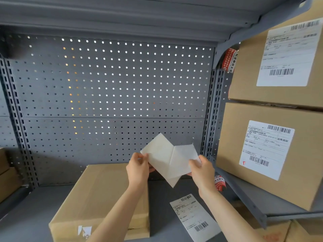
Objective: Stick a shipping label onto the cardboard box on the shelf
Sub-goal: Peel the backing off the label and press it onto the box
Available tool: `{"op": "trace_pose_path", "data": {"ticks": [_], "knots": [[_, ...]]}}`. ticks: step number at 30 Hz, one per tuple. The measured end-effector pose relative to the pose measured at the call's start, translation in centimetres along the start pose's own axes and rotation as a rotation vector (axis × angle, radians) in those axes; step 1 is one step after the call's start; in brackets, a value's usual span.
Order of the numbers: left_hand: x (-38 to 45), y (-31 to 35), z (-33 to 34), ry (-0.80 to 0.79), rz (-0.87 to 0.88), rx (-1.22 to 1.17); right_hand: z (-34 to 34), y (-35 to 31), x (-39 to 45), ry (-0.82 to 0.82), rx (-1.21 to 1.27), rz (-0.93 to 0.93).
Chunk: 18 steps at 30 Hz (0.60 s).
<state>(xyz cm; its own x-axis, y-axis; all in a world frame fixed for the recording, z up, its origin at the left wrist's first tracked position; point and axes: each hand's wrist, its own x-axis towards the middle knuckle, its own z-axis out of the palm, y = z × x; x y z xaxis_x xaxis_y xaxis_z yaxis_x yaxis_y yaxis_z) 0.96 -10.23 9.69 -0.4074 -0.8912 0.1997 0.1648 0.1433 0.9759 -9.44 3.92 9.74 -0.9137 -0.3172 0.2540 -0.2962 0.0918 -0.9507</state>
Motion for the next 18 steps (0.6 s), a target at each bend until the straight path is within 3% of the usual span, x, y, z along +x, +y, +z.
{"op": "trace_pose_path", "data": {"ticks": [8,14,18], "knots": [[2.1,0.4,-3.1,0.310,-0.074,-0.007,-0.6,-0.1,0.2,0.154,0.003,0.004],[3.3,0.5,-5.7,0.520,-0.076,-0.030,-1.0,-0.6,0.3,0.155,0.008,-0.008],[2.5,0.7,-4.9,0.445,0.019,0.062,-0.6,-0.7,0.4,0.040,-0.156,-0.017]]}}
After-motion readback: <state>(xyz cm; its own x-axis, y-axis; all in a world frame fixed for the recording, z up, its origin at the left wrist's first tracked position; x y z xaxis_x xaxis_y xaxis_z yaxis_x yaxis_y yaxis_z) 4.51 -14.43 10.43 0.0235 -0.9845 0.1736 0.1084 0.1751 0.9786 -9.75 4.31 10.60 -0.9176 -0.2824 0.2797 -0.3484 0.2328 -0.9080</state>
